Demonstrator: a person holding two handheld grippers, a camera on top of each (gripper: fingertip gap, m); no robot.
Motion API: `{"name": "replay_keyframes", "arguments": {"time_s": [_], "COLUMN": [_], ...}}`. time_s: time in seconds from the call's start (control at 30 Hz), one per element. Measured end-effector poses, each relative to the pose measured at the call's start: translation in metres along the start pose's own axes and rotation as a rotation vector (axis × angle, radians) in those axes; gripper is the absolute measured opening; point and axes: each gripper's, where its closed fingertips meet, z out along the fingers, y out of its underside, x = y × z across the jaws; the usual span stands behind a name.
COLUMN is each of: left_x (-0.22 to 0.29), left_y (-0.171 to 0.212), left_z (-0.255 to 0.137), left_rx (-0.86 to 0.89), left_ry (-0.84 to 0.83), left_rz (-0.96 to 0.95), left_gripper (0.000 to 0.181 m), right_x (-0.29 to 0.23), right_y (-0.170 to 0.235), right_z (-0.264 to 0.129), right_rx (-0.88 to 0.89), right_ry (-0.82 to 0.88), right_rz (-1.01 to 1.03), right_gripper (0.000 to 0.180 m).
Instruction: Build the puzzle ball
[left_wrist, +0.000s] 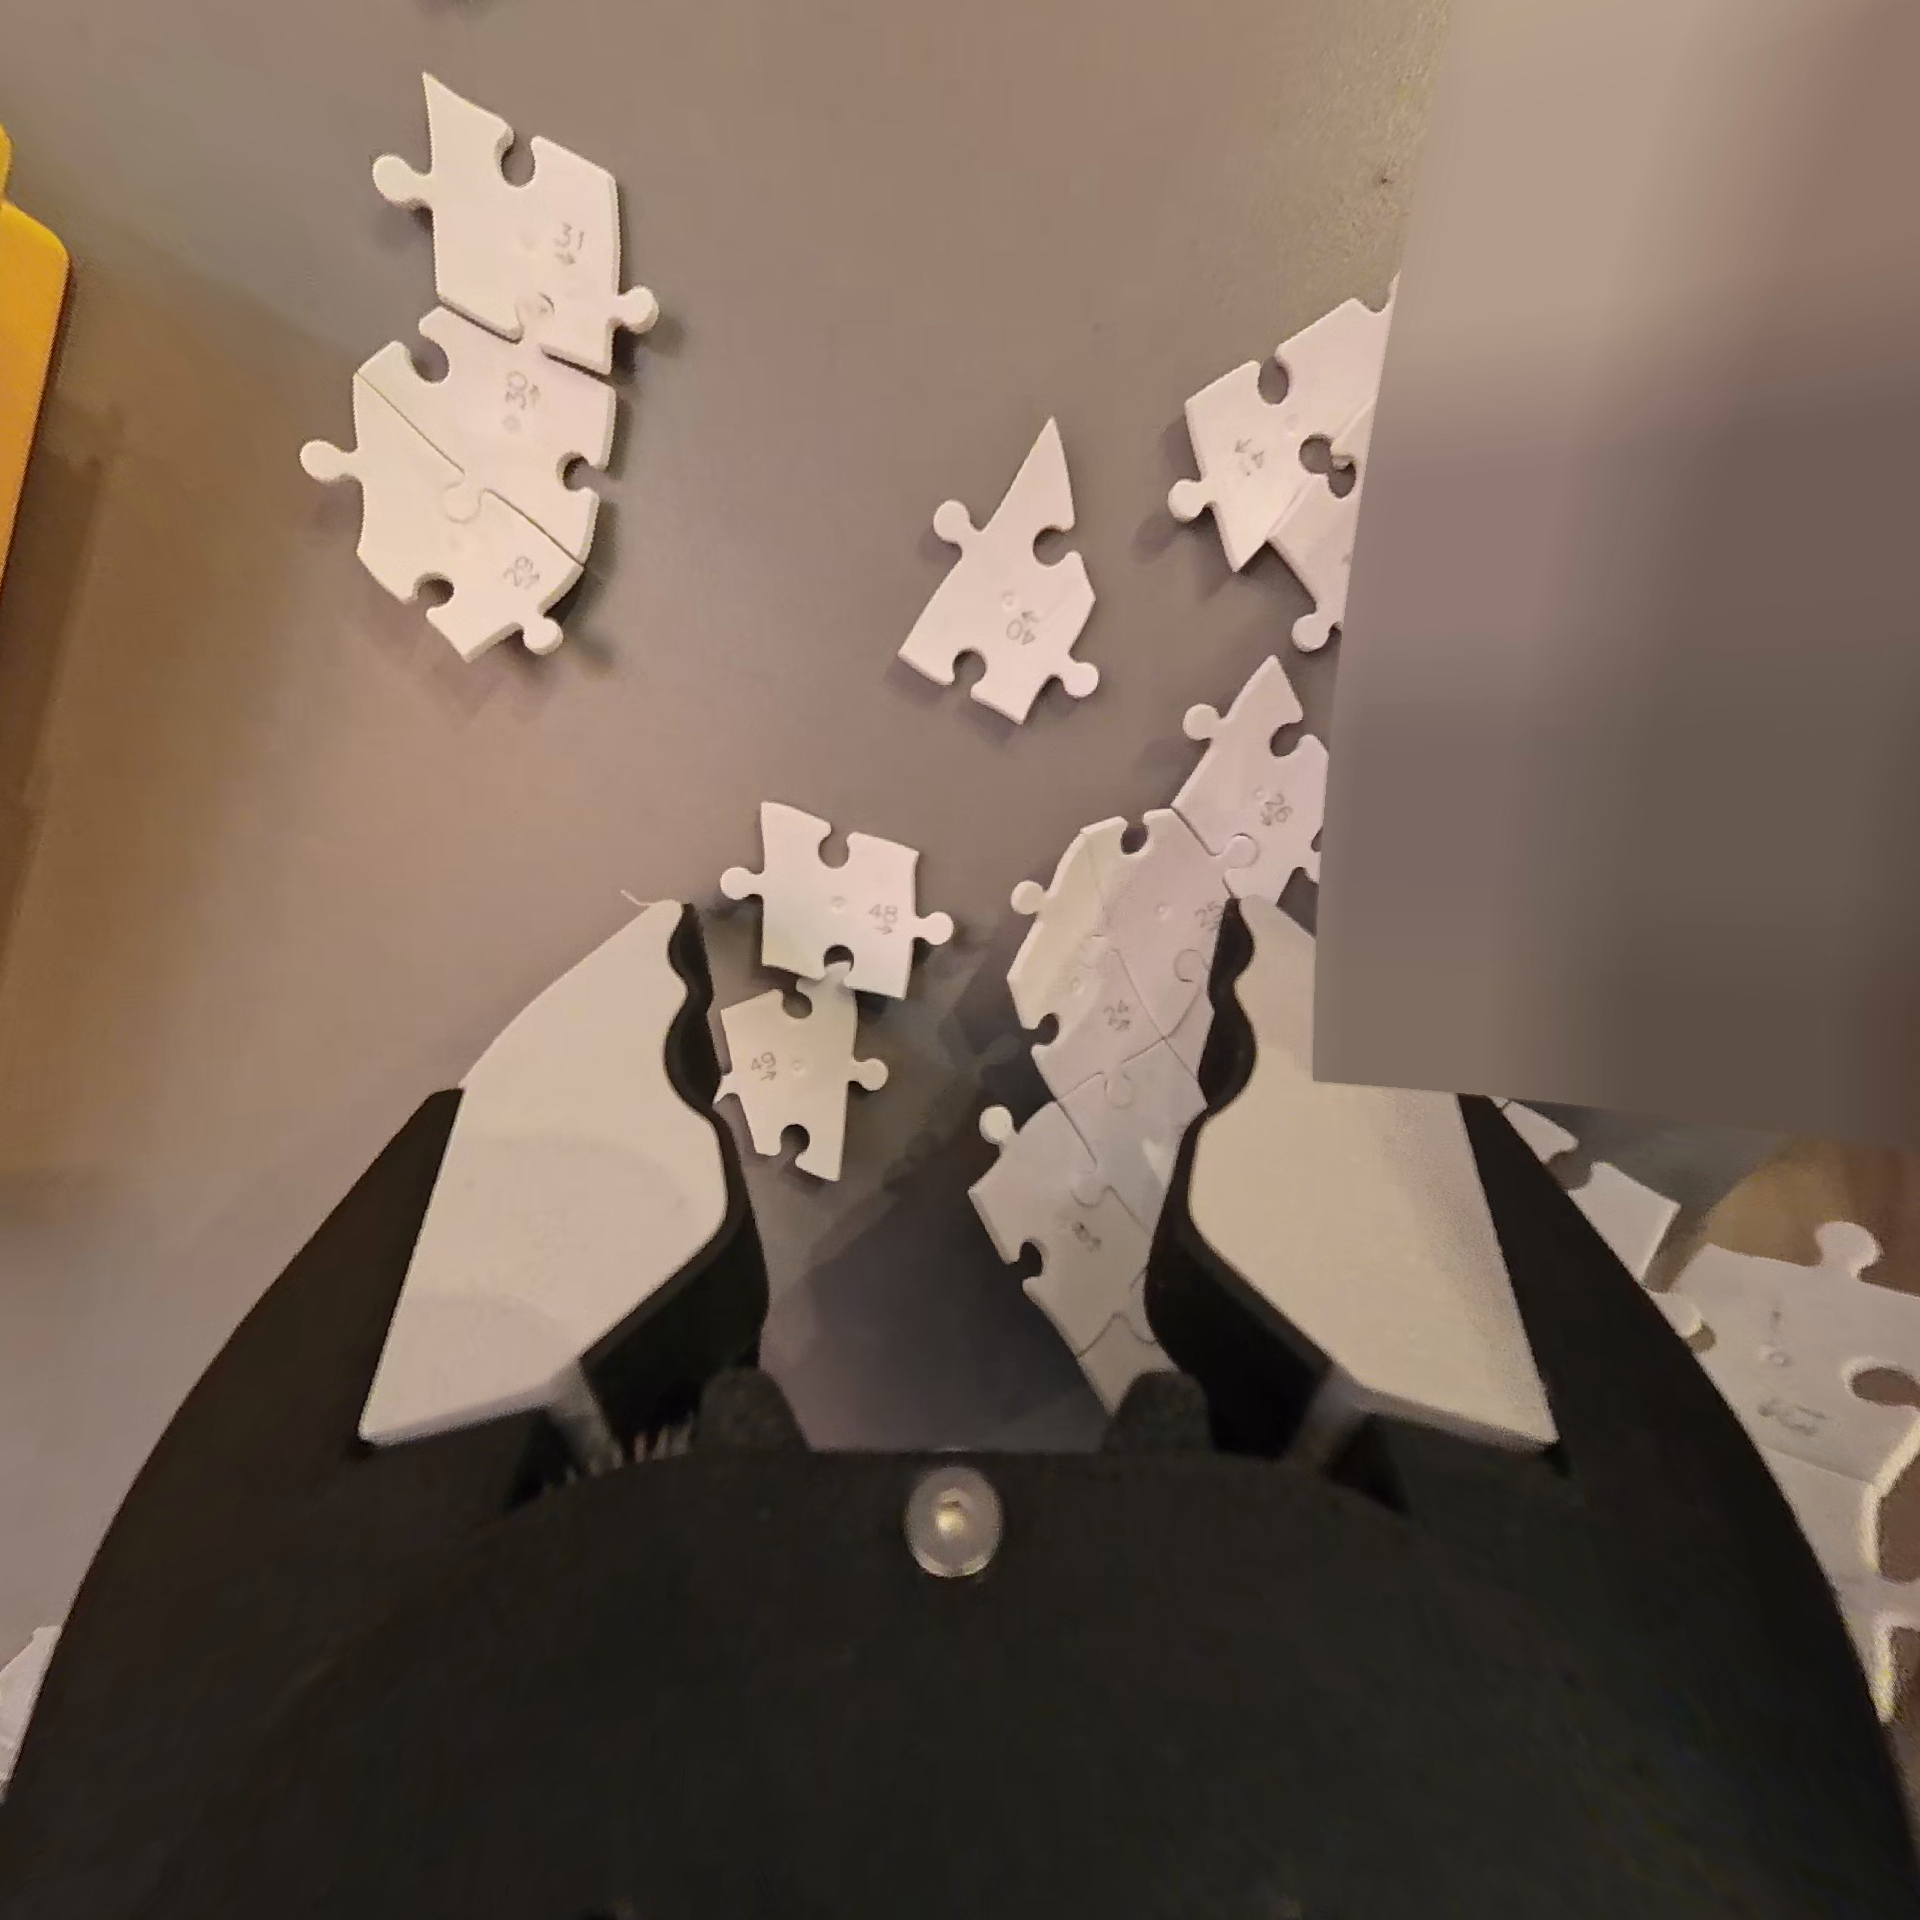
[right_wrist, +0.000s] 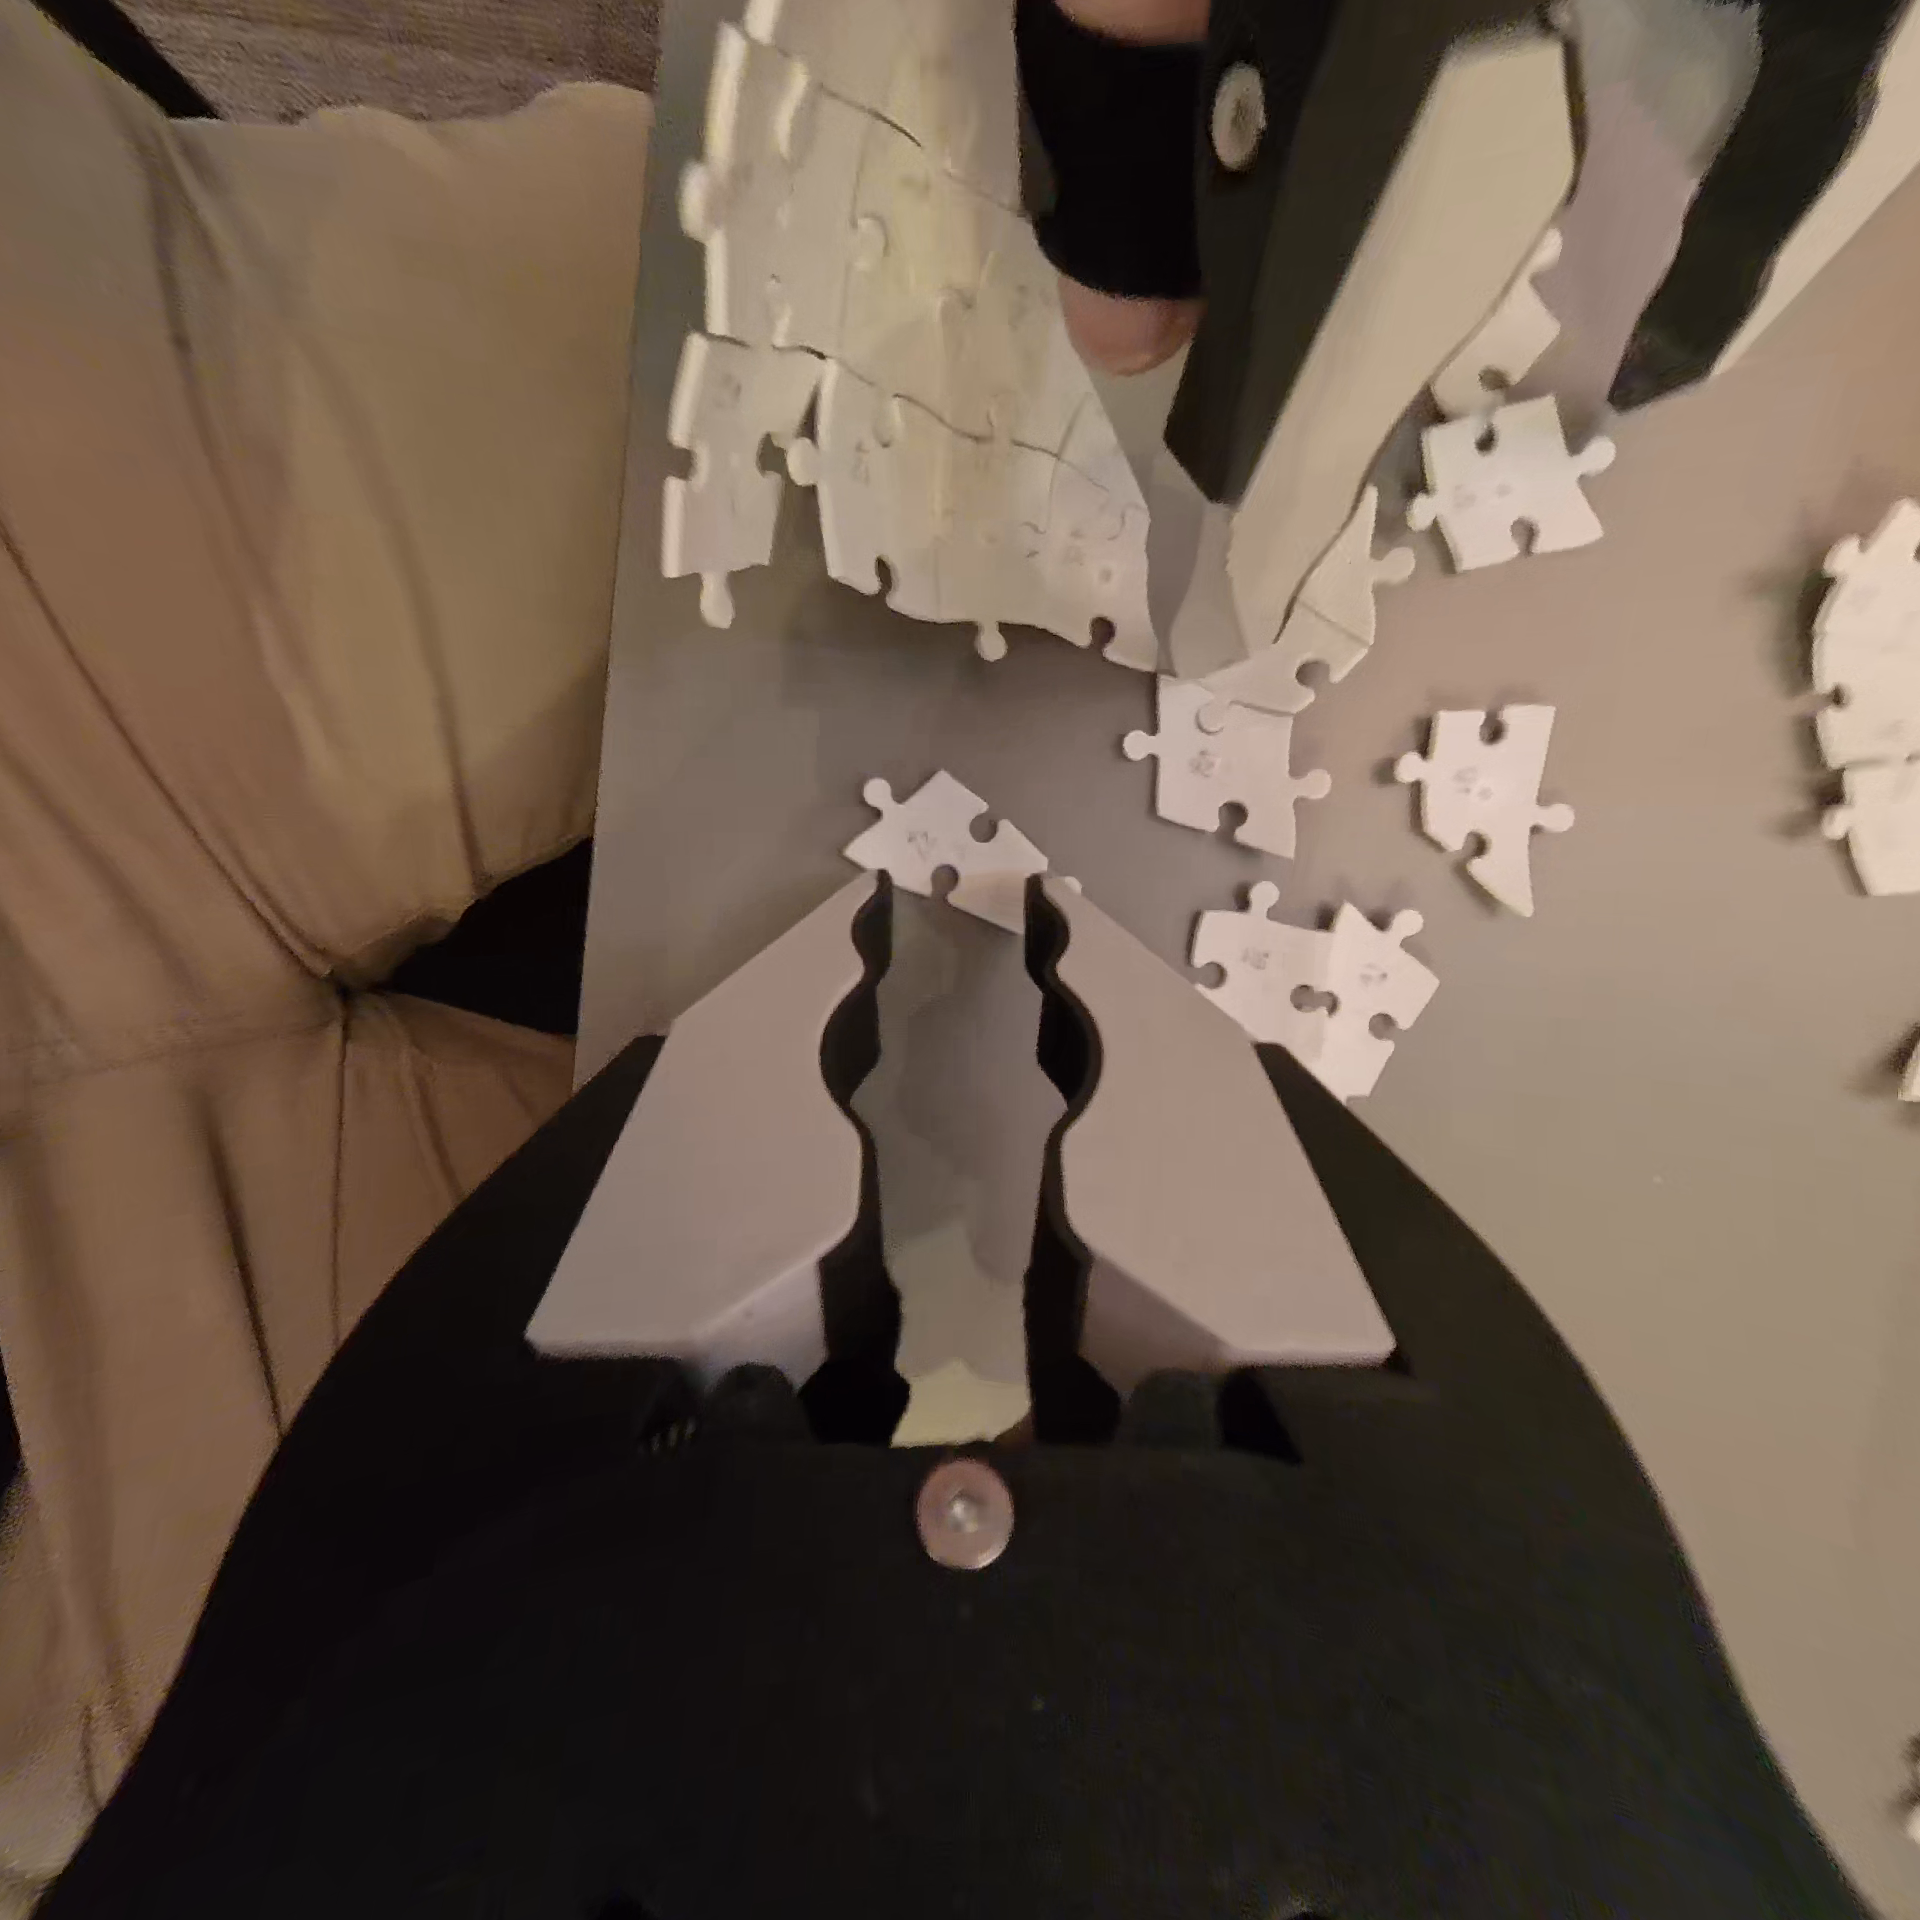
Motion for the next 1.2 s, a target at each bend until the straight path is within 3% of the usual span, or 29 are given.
{"name": "replay_keyframes", "arguments": {"time_s": [0.1,0.23,0.5,0.7,0.83,0.93,1.1,1.17,1.2], "left_x": [0.0,0.0,0.0,0.0,0.0,0.0,0.0,0.0,0.0], "left_y": [0.0,0.0,0.0,0.0,0.0,0.0,0.0,0.0,0.0], "left_z": [0.0,0.0,0.0,0.0,0.0,0.001,0.001,0.001,0.001], "left_rx": [-0.001,-0.007,-0.011,-0.009,-0.017,-0.015,-0.013,-0.013,-0.012], "left_ry": [0.0,0.001,0.006,0.008,0.006,0.01,0.012,0.012,0.012], "left_rz": [0.0,0.005,0.002,0.004,0.009,0.001,0.0,-0.001,-0.002], "left_gripper": [0.091,0.092,0.092,0.092,0.092,0.092,0.092,0.092,0.092], "right_x": [0.003,0.006,0.002,-0.003,-0.006,-0.008,-0.008,-0.004,0.0], "right_y": [0.0,-0.001,0.0,-0.011,-0.01,-0.011,-0.01,-0.012,-0.013], "right_z": [-0.001,0.004,0.007,-0.006,0.007,0.011,0.011,0.008,0.005], "right_rx": [-0.01,-0.017,-0.01,0.055,0.019,0.013,0.034,0.075,0.096], "right_ry": [-0.004,-0.017,-0.09,-0.085,-0.097,-0.146,-0.174,-0.155,-0.141], "right_rz": [-0.084,-0.225,-0.096,-0.219,-0.329,-0.343,-0.264,-0.2,-0.151], "right_gripper": [0.036,0.035,0.01,0.038,0.04,0.019,0.018,0.0,0.0]}}
